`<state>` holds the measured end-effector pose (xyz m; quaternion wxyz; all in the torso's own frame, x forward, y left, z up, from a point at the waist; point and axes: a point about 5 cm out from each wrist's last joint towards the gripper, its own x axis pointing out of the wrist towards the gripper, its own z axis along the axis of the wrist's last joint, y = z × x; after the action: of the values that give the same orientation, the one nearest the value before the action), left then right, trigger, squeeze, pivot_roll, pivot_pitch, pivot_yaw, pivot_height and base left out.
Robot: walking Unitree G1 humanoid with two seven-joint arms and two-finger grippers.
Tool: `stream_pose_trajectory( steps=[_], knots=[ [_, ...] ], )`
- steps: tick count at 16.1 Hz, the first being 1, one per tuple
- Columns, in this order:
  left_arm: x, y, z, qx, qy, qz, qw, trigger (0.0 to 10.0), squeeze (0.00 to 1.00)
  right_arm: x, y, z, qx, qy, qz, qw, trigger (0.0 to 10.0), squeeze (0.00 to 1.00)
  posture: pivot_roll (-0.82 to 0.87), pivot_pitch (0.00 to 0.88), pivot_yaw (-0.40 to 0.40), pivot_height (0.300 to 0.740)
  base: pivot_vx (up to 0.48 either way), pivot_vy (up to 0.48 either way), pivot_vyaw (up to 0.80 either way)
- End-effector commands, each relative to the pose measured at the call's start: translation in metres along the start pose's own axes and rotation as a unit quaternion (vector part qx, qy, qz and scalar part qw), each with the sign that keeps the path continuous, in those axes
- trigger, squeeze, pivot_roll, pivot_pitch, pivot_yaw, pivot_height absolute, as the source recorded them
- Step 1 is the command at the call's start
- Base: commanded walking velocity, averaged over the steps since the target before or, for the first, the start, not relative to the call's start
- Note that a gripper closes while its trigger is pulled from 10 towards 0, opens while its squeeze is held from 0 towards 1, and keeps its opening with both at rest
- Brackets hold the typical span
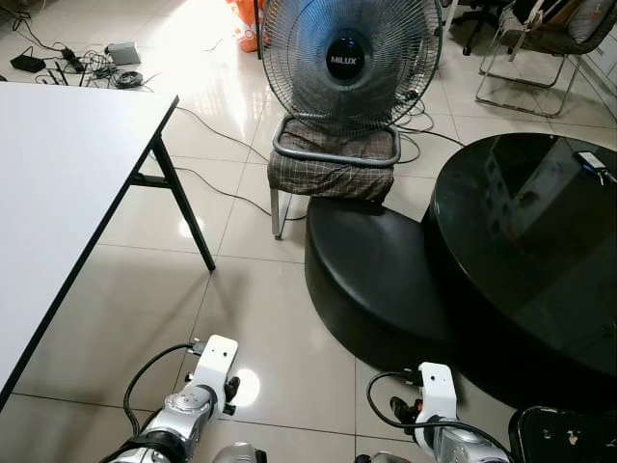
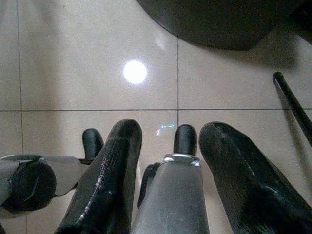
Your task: Setting the table
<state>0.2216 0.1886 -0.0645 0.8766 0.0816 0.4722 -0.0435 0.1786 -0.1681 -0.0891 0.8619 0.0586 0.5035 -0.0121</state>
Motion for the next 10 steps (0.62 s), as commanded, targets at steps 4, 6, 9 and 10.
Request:
stream_pose_trajectory(
  steps=[4,6,9,10],
  knots=[
    [-0.005,0.018,-0.034,-0.001,0.076,0.042,0.996,10.0,0.0,-0.005,-0.021,-0.024,-0.012,0.066,-0.078,0.995,10.0,0.0,0.06,0.064,-0.056,0.74,0.0,0.0,0.0],
    [-0.004,0.018,-0.026,-0.025,0.049,0.028,0.998,10.0,1.0,-0.003,-0.02,-0.014,0.011,0.028,-0.08,0.996,10.0,1.0,0.07,0.059,-0.052,0.74,0.0,0.0,0.0],
    [-0.011,0.002,0.063,0.088,-0.2,-0.036,0.975,10.0,1.0,-0.011,-0.022,0.09,0.006,-0.209,-0.093,0.973,10.0,1.0,0.06,0.058,-0.032,0.74,0.0,0.0,0.0],
    [-0.025,-0.006,0.095,0.088,-0.299,-0.056,0.949,10.0,1.0,-0.026,-0.018,0.127,-0.001,-0.31,-0.081,0.947,10.0,1.0,0.06,0.059,-0.027,0.74,0.0,0.0,0.0]
  ],
)
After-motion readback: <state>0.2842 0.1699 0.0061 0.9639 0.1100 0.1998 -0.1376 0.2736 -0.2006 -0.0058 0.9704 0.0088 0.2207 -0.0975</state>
